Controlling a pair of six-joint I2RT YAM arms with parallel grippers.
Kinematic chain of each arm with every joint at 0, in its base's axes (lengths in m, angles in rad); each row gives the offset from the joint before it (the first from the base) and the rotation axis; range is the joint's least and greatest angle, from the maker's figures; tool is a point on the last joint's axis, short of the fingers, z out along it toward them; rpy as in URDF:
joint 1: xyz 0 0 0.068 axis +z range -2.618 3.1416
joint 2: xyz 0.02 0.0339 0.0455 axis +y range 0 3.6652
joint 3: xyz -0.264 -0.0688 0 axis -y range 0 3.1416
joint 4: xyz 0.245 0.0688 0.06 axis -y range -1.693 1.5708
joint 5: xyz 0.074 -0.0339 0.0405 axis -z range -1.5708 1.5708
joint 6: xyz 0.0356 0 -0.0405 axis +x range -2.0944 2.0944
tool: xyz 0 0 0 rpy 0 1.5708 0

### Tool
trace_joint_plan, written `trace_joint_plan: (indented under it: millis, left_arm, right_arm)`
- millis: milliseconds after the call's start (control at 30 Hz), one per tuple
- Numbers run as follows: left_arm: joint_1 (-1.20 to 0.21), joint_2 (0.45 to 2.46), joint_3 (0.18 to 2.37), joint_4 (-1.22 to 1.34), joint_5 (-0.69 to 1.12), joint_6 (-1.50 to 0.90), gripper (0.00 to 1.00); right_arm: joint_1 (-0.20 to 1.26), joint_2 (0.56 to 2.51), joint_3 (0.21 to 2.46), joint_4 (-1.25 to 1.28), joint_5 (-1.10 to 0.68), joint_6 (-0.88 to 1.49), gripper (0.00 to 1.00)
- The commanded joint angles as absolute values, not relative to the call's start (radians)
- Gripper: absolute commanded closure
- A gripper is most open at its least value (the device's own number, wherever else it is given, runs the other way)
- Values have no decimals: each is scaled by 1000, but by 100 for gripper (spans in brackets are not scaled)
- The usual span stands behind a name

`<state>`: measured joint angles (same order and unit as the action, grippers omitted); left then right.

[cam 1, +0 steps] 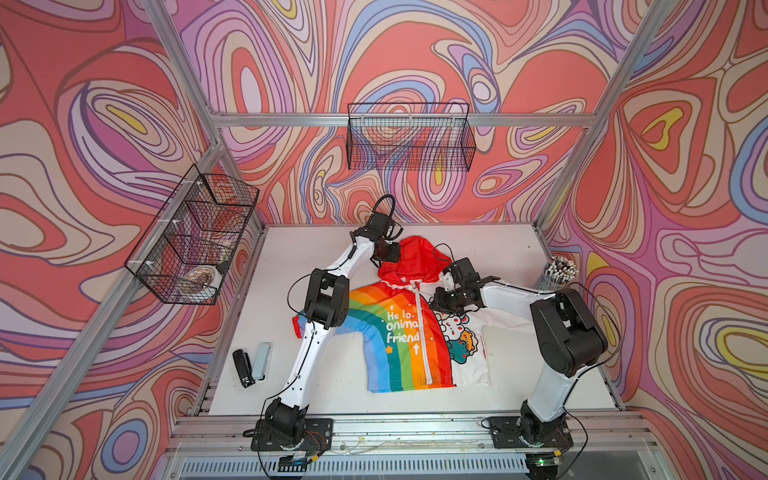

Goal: Unzip the jacket
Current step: Flatten out the jacket at the center of the board.

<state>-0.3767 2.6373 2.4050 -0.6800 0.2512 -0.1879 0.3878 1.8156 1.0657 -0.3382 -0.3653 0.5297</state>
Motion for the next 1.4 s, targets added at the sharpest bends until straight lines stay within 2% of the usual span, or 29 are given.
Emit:
trace_joint_plan:
  millis: [0, 133, 233, 533, 967, 1067, 1133, 1167, 1267, 1367]
  left_arm:
    - [-364, 2671, 2431, -705, 272, -194, 59]
    - [-357, 2674, 2431, -695, 285, -209, 77]
    - [-352, 2679, 2431, -683, 300, -233, 86]
    - [-334, 2687, 2427, -629, 312, -358, 100]
    - [-301, 2715, 2427, -552, 378, -515, 99]
    - [-288, 2709, 2427, -554, 387, -507, 83]
    - [-274, 2706, 2427, -573, 392, -493, 68]
    - [-268, 2706, 2427, -583, 398, -490, 64]
    - [-254, 2700, 2424, -618, 411, -468, 60]
    - [-248, 2683, 2402, -636, 410, -437, 62]
  right_arm:
    - [396, 1831, 1065, -376, -313, 543, 89]
    - [397, 1823, 1046, -395, -298, 550, 91]
    - [400, 1812, 1027, -412, -298, 551, 92]
    - [414, 1778, 931, -459, -293, 534, 98]
    - [418, 1720, 857, -472, -305, 524, 100]
    - [417, 1708, 864, -486, -286, 516, 100]
    - [417, 1706, 864, -491, -269, 514, 100]
    - [416, 1707, 862, -490, -266, 515, 100]
    - [418, 1717, 858, -470, -275, 527, 100]
    - [416, 1727, 860, -457, -285, 533, 100]
